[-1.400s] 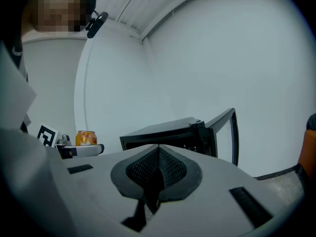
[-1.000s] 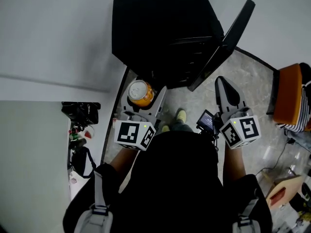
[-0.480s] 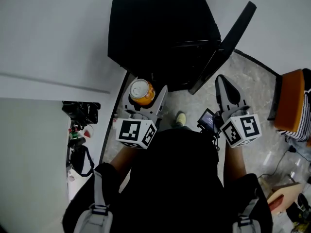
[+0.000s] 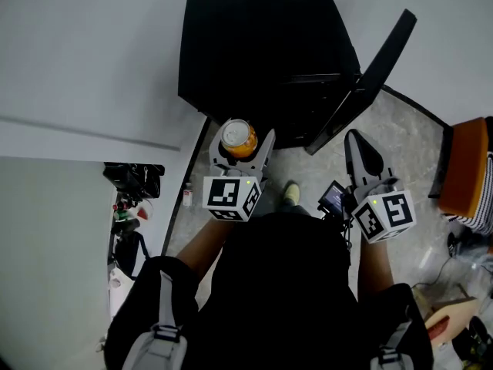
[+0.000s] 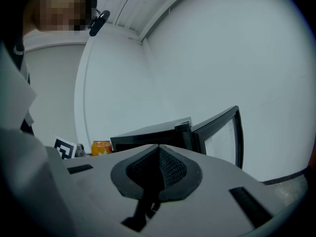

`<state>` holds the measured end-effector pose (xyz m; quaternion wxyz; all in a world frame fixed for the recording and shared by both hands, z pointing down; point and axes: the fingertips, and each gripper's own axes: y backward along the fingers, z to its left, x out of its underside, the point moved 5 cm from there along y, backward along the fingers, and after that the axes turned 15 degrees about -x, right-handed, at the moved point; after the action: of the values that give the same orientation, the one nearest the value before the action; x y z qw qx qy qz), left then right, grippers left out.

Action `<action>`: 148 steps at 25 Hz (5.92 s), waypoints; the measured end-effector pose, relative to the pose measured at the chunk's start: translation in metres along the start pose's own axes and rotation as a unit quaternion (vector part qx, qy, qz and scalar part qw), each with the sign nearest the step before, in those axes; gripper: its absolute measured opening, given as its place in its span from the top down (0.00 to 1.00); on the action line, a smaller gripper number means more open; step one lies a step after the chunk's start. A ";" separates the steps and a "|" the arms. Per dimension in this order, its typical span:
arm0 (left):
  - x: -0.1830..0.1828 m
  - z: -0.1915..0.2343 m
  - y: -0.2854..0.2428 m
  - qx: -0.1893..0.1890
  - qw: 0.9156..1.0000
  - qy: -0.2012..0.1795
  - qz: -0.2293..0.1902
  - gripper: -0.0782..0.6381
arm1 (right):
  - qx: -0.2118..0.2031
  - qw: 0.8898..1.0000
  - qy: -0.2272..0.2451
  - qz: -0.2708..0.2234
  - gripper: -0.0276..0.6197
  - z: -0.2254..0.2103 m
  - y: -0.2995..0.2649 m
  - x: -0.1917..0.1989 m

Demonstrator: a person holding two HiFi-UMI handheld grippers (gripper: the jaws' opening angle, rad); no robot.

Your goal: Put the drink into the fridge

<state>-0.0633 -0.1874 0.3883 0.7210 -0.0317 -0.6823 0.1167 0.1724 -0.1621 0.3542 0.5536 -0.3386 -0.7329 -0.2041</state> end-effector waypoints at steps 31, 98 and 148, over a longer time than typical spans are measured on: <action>0.036 0.050 -0.139 -0.109 0.994 -0.013 -0.028 0.40 | 0.028 0.999 0.002 0.022 0.95 -0.015 -0.027 0.004; 0.059 0.045 -0.094 -0.104 0.992 -0.065 0.036 0.40 | 0.026 0.999 0.001 0.018 0.95 -0.016 -0.026 0.011; 0.027 0.097 0.291 -0.025 1.000 -0.018 0.001 0.87 | 0.048 0.995 0.075 0.036 0.95 0.246 0.111 0.071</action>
<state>-0.1949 0.0895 0.3613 0.7079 -0.0480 -0.6975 0.1007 0.0754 0.0996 0.3387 0.6299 -0.3219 -0.6851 -0.1736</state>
